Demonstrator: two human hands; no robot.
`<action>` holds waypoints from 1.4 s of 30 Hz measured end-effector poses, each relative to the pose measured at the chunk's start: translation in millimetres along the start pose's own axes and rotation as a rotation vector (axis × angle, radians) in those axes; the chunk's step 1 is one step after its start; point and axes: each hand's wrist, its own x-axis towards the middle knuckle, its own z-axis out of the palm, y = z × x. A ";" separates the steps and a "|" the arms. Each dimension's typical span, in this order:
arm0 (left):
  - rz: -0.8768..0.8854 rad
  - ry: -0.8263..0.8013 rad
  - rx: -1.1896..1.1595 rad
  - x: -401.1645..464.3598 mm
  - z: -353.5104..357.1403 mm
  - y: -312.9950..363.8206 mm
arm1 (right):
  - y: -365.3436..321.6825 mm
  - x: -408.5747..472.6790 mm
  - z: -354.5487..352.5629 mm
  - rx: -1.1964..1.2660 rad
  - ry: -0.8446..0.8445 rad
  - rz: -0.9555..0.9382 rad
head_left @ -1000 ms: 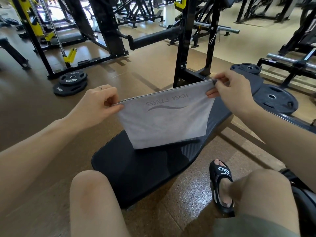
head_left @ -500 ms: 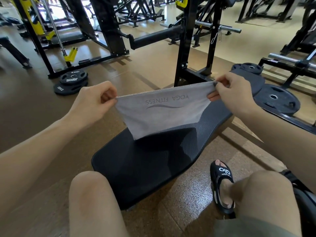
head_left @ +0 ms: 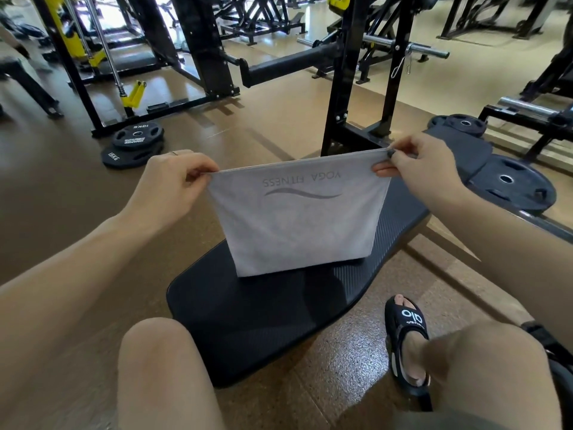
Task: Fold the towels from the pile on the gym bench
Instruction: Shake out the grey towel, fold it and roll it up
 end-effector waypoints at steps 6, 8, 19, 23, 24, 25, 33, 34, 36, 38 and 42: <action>-0.077 0.026 0.147 39.5 10.2 -17.7 | -0.7 47.1 24.4 0.050 -0.007 0.056; -0.132 0.068 0.196 59.2 6.8 -20.0 | -10.0 66.2 30.5 0.079 0.021 0.044; -0.086 -0.168 0.213 -72.9 60.8 -26.8 | 103.6 -23.9 51.7 -0.124 -0.192 -0.004; -0.024 -0.473 0.199 -156.7 113.7 -29.7 | 168.3 -92.2 63.7 -0.462 -0.426 -0.057; -0.003 -0.522 0.205 -169.8 121.9 -29.7 | 177.7 -104.5 65.9 -0.535 -0.472 -0.104; 0.024 -0.557 0.206 -179.4 127.3 -28.7 | 184.1 -115.1 67.7 -0.599 -0.503 -0.159; 0.098 -0.614 0.278 -205.2 133.8 -12.7 | 215.3 -142.5 64.5 -0.879 -0.438 -0.465; 0.103 -0.613 0.272 -206.7 133.9 -11.3 | 216.1 -142.8 63.8 -0.887 -0.429 -0.473; 0.118 -0.618 0.263 -209.4 133.2 -8.7 | 213.1 -143.5 63.7 -0.892 -0.416 -0.463; 0.136 -0.622 0.261 -213.6 133.8 -6.8 | 209.4 -143.6 63.7 -0.888 -0.416 -0.462; 0.154 -0.627 0.256 -217.0 135.9 -3.2 | 206.6 -142.8 59.6 -0.894 -0.436 -0.457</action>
